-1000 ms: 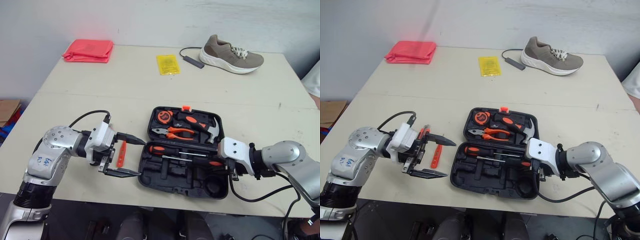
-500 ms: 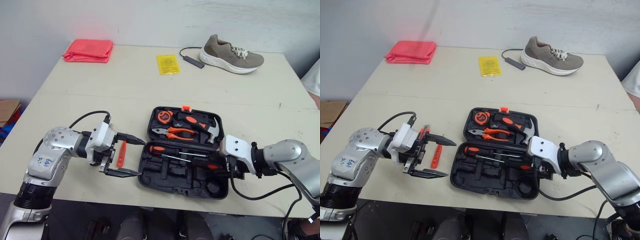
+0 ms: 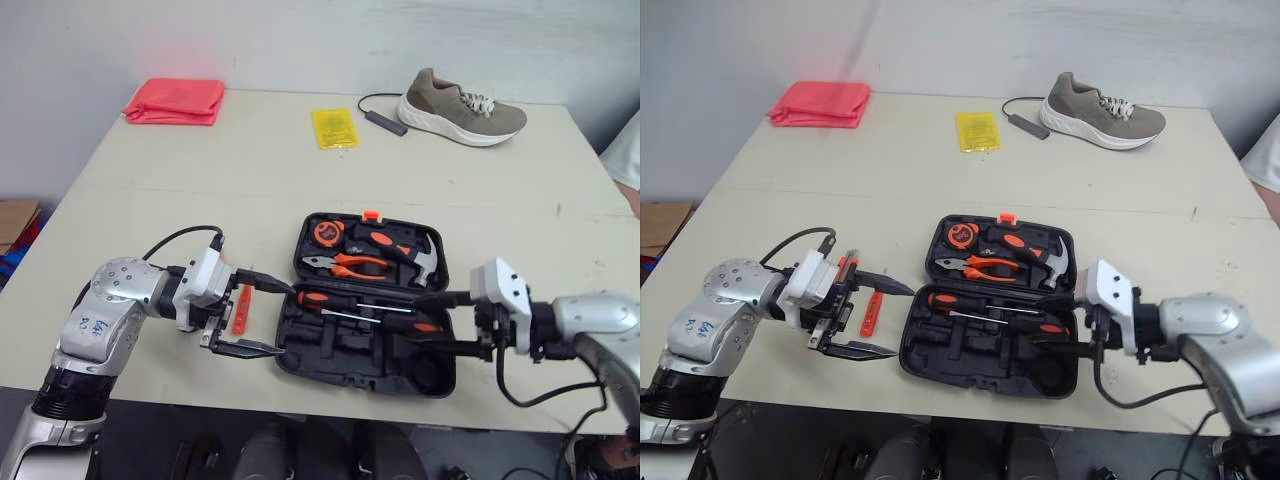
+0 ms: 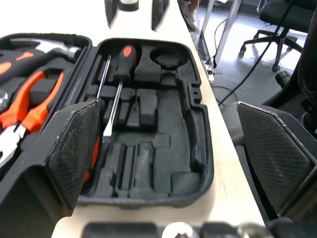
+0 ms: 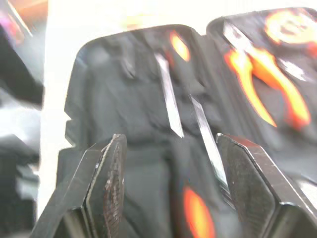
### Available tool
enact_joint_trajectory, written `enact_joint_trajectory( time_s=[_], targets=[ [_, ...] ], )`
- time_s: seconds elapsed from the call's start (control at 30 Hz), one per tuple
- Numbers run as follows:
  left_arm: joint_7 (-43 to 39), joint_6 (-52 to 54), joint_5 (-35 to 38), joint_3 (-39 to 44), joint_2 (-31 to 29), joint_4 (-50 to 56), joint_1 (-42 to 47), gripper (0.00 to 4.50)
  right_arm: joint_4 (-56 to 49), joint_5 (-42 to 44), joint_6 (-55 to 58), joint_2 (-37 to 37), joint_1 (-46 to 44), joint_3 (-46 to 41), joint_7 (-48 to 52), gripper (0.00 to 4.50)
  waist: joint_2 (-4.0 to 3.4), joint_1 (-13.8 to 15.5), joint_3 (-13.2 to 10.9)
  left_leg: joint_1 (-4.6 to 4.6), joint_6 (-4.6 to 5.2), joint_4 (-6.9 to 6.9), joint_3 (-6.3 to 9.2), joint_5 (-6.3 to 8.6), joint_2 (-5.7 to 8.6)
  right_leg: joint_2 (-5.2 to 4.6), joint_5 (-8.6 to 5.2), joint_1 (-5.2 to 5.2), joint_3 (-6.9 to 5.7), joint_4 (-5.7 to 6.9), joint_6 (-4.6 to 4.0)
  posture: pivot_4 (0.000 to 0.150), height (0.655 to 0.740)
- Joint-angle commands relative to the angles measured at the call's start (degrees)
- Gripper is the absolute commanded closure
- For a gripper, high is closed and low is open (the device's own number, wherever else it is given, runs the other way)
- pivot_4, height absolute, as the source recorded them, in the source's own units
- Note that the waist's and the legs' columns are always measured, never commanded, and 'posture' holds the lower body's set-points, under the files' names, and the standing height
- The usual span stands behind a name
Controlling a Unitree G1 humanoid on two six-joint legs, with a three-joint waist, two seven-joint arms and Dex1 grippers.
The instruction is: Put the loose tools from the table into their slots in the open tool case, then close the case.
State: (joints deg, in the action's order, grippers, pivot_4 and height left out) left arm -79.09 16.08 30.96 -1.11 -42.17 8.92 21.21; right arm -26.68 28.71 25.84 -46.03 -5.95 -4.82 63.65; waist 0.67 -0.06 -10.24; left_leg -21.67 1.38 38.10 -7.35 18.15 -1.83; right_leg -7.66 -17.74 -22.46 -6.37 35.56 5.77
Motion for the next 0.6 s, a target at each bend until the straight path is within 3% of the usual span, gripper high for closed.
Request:
enact_joint_trajectory(
  time_s=[0.03,0.1,0.13,0.6],
  targets=[
    [0.3,-0.7,-0.1,0.1,0.5,0.0,1.0,0.0,1.1,-3.8,-6.1,4.7,-1.2,3.8,-3.5,3.3,0.0,-0.1,0.0,0.03,0.0,-0.01,-0.04,0.0,-0.01,0.01,0.0,0.0,-0.02,0.01,0.0,0.15,0.74],
    [0.5,-0.8,-0.4,-0.1,0.8,-0.1,1.3,0.0,3.4,-6.3,-8.6,6.3,-1.4,5.6,-4.4,4.31,0.0,-0.1,0.0,0.04,-0.01,-0.02,-0.05,0.0,-0.03,0.03,0.0,-0.03,-0.01,0.04,0.0,0.15,0.74],
    [0.7,-0.9,-0.5,-0.1,1.0,-0.2,1.5,0.0,5.0,-7.8,-10.5,6.6,-1.5,6.7,-4.2,4.43,-0.01,-0.1,0.0,0.03,-0.02,-0.02,-0.05,0.0,-0.03,0.04,0.0,-0.03,-0.01,0.04,0.0,0.15,0.74],
    [2.0,-1.8,-2.2,0.1,0.4,-0.2,1.5,0.0,17.7,-15.9,-19.8,6.7,-2.2,12.7,-1.7,4.43,-0.01,-0.1,0.0,0.06,0.01,0.02,-0.08,-0.01,-0.03,0.03,0.0,-0.01,-0.16,0.05,0.0,0.15,0.74]
  ],
)
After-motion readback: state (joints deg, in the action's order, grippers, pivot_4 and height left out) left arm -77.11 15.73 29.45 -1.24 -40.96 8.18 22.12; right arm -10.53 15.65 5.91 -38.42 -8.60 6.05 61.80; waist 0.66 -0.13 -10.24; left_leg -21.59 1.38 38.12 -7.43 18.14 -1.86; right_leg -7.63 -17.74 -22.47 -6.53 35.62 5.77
